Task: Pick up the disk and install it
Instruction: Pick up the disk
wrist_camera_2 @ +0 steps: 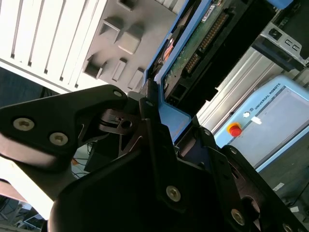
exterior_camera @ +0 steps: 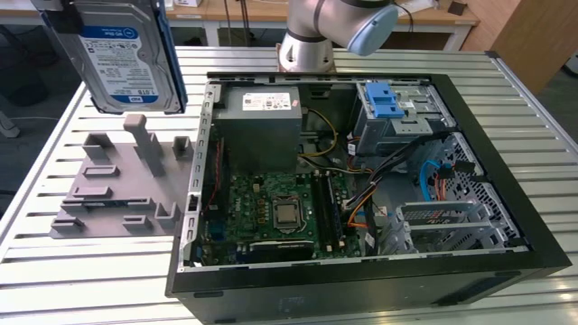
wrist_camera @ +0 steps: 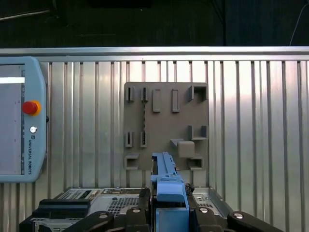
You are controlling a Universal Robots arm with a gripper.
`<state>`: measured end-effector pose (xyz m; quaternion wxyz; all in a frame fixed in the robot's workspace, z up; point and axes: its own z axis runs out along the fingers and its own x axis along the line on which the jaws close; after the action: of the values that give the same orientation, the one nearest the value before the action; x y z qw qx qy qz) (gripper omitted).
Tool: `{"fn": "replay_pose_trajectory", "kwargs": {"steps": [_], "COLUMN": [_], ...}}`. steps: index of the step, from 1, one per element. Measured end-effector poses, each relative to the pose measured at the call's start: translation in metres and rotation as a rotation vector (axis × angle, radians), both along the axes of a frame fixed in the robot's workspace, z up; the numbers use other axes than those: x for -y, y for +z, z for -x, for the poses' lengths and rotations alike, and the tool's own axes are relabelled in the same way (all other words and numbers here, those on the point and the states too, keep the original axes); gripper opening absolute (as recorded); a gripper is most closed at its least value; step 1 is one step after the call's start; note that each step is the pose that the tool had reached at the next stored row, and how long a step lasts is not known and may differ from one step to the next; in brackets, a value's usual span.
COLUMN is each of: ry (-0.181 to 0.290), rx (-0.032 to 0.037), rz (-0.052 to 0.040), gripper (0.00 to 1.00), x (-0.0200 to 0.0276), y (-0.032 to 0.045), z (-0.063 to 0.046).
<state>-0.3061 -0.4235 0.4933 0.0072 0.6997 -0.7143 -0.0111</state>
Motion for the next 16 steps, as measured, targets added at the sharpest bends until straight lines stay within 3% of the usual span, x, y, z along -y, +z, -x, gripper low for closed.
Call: {"fn": "replay_pose_trajectory", "kwargs": {"steps": [3,16], "ry": [0.000,0.000], "rx": [0.0000,0.0000], "rz": [-0.0139,-0.0145], "gripper": [0.36,0.36], "x": [0.0025,0.0054], "y": [0.0000,0.0000], "z": [-0.004,-0.022]}}
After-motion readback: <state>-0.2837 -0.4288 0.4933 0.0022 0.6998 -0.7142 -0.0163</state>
